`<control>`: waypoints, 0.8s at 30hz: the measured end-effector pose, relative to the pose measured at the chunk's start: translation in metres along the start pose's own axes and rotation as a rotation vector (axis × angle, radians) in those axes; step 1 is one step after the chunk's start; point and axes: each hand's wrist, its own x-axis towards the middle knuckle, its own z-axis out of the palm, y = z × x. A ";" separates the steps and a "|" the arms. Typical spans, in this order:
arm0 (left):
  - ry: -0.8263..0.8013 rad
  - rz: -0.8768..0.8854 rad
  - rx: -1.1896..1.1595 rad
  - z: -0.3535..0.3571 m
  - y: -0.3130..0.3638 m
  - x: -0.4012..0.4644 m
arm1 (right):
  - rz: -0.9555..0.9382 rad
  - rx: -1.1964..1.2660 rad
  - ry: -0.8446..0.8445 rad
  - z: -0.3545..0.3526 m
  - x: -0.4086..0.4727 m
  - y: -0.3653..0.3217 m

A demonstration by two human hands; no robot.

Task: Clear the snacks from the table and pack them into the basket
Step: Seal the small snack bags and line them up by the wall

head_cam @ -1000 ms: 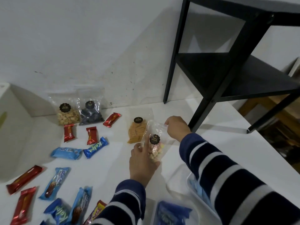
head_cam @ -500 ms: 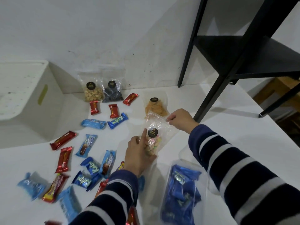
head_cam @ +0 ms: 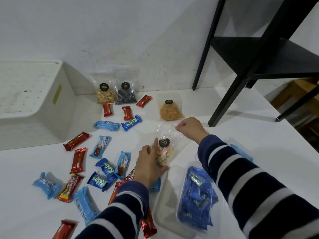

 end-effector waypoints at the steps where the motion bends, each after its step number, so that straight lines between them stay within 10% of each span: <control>1: 0.001 0.002 0.000 0.000 -0.001 0.000 | 0.007 -0.014 0.004 0.002 -0.001 -0.001; 24: 0.013 0.009 0.024 0.000 -0.002 -0.002 | 0.011 0.027 0.063 0.022 -0.006 -0.025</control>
